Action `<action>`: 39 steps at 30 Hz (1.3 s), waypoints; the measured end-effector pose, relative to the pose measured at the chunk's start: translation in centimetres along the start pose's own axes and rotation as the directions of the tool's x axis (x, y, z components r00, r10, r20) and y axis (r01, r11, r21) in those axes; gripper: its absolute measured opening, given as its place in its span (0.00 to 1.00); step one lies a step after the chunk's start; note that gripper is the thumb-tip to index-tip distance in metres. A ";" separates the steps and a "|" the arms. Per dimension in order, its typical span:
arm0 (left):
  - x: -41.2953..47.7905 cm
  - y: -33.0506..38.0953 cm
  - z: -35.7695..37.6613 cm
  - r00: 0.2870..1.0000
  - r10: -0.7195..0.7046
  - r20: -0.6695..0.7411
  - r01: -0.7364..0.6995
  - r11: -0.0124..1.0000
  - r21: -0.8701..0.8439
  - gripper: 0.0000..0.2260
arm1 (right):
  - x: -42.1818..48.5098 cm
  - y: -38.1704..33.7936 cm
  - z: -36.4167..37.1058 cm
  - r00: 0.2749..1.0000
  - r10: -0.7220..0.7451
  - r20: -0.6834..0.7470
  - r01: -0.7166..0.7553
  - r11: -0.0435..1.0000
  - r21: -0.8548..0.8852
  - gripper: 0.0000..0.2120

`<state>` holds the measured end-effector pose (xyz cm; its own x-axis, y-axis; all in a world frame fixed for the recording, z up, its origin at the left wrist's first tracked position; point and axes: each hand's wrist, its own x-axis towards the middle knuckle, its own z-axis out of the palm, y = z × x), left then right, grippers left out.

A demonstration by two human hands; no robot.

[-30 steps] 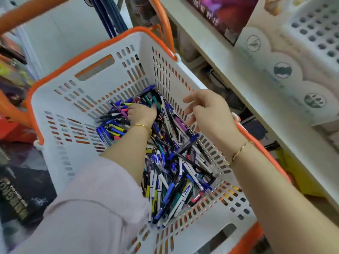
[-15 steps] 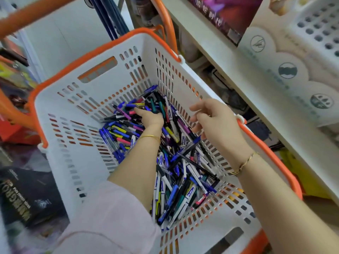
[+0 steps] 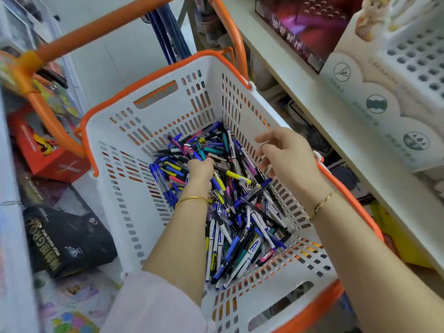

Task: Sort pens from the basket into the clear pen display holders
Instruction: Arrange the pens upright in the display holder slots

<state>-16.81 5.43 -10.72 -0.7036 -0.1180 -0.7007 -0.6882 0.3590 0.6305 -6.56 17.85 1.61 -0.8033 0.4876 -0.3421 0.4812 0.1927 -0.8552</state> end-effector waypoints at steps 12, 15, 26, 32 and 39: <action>-3.4 -0.6 -2.3 0.940 -0.250 0.232 0.315 0.898 -0.307 0.08 | -0.8 -0.2 0.1 1.000 -0.004 0.020 0.004 1.000 0.008 0.14; -4.1 -0.3 -2.7 0.899 -0.257 0.354 0.403 0.799 -0.445 0.11 | -0.8 -0.5 -0.3 1.000 -0.008 0.013 0.008 1.000 0.024 0.15; -8.8 1.6 -3.0 0.995 -0.102 -0.013 0.080 0.845 -0.529 0.08 | -2.2 -2.1 -1.4 0.997 -0.076 0.017 0.076 0.997 -0.010 0.16; -14.3 6.3 -2.4 0.993 0.115 -0.015 -0.104 0.820 -0.562 0.11 | -5.0 -3.0 -5.2 0.994 -0.101 0.038 0.093 0.982 0.166 0.16; -21.9 12.7 4.9 0.902 0.409 0.142 -0.279 0.800 -0.531 0.05 | -8.5 -5.8 -13.3 0.946 -0.231 -0.227 0.288 0.921 0.263 0.18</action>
<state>-9.25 17.14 11.02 -0.8905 0.1717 -0.4213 -0.4482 -0.1719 0.8773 2.20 23.90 14.65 -0.7918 0.6096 -0.0375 0.1193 0.0942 -0.9884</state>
